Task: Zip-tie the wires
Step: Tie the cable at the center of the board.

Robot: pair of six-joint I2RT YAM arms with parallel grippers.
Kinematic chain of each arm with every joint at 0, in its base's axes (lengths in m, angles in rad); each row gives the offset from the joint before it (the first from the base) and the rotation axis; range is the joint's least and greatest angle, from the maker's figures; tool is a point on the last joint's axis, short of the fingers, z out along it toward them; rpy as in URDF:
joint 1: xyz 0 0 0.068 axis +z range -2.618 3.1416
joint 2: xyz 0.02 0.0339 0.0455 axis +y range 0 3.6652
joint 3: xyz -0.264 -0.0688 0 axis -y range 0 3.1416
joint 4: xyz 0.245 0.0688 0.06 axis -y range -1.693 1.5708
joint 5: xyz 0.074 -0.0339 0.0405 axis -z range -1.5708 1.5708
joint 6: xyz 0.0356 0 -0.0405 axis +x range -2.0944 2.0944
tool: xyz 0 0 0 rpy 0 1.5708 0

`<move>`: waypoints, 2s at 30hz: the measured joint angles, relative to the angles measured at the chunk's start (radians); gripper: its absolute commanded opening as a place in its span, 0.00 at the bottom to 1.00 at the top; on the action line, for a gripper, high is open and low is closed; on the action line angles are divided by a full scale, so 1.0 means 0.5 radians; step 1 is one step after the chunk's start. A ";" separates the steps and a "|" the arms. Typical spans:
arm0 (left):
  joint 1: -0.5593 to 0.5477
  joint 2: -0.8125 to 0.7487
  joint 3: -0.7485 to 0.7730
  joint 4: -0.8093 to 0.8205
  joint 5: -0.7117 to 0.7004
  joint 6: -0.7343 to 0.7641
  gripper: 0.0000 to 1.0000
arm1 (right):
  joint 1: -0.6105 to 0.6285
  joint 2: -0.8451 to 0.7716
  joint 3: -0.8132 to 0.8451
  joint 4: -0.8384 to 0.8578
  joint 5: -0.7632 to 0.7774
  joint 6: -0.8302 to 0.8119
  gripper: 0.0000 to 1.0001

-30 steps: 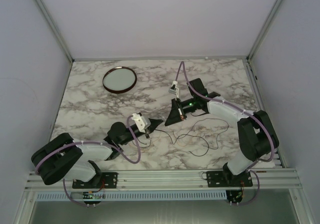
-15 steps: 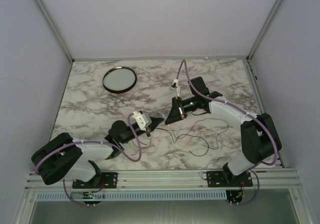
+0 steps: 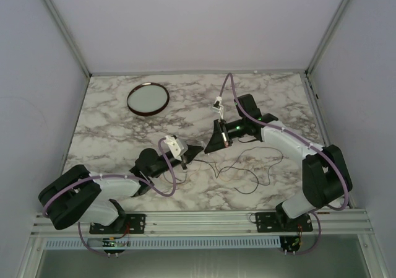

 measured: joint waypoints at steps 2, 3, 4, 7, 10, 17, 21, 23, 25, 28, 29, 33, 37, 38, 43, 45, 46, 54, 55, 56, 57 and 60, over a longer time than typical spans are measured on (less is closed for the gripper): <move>0.000 0.000 0.000 0.000 0.000 -0.015 0.00 | 0.002 -0.013 0.000 0.000 0.004 0.000 0.00; 0.000 0.000 0.000 -0.001 0.001 -0.021 0.00 | 0.002 -0.019 0.000 0.000 0.007 0.001 0.00; 0.000 0.000 0.002 -0.001 0.001 -0.025 0.00 | 0.004 -0.024 0.000 0.000 0.009 0.000 0.00; 0.000 0.000 0.014 -0.003 0.003 -0.045 0.00 | 0.004 -0.030 0.000 0.001 0.018 0.000 0.00; 0.000 0.000 0.031 -0.004 0.004 -0.058 0.00 | 0.004 -0.030 -0.002 0.000 0.030 0.000 0.00; 0.000 0.000 0.034 -0.003 0.004 -0.059 0.00 | 0.004 -0.030 -0.006 0.000 0.047 0.000 0.03; 0.000 0.000 0.034 -0.002 0.003 -0.059 0.00 | 0.004 -0.030 -0.006 0.000 0.060 -0.001 0.11; 0.000 0.000 0.034 -0.003 0.002 -0.059 0.00 | 0.004 -0.037 -0.006 -0.001 0.084 0.000 0.15; 0.000 0.000 0.034 -0.003 0.002 -0.059 0.00 | 0.004 -0.054 -0.006 -0.001 0.111 0.000 0.18; -0.001 0.000 0.034 -0.003 0.002 -0.062 0.00 | 0.004 -0.089 -0.006 0.000 0.151 0.001 0.21; -0.002 0.000 0.034 -0.003 0.002 -0.066 0.00 | 0.004 -0.101 -0.006 0.000 0.163 0.000 0.21; -0.010 0.000 0.034 -0.003 0.002 -0.075 0.00 | 0.003 -0.136 -0.005 -0.001 0.207 -0.001 0.24; -0.010 0.000 0.034 -0.002 0.002 -0.089 0.00 | -0.001 -0.165 0.006 -0.041 0.278 -0.019 0.27; -0.010 0.000 0.034 -0.002 0.002 -0.094 0.00 | -0.004 -0.168 0.015 -0.063 0.298 -0.029 0.27; -0.010 0.001 0.034 -0.001 0.002 -0.105 0.00 | -0.014 -0.169 0.076 -0.140 0.366 -0.076 0.27; -0.010 0.003 0.034 0.001 0.002 -0.105 0.00 | -0.015 -0.169 0.093 -0.168 0.382 -0.089 0.28; -0.010 0.005 0.034 0.002 0.002 -0.105 0.00 | -0.015 -0.169 0.101 -0.182 0.391 -0.093 0.28; -0.010 0.013 0.034 0.002 0.001 -0.111 0.00 | -0.016 -0.169 0.108 -0.213 0.404 -0.106 0.28; -0.010 0.015 0.034 0.005 0.001 -0.111 0.00 | -0.016 -0.169 0.108 -0.214 0.404 -0.107 0.30; -0.010 0.020 0.034 0.008 0.001 -0.113 0.00 | -0.016 -0.169 0.108 -0.216 0.404 -0.108 0.33; -0.010 0.024 0.034 0.014 0.001 -0.116 0.00 | -0.016 -0.169 0.108 -0.217 0.404 -0.113 0.35; -0.010 0.031 0.033 0.031 0.000 -0.129 0.00 | -0.018 -0.169 0.107 -0.219 0.401 -0.127 0.36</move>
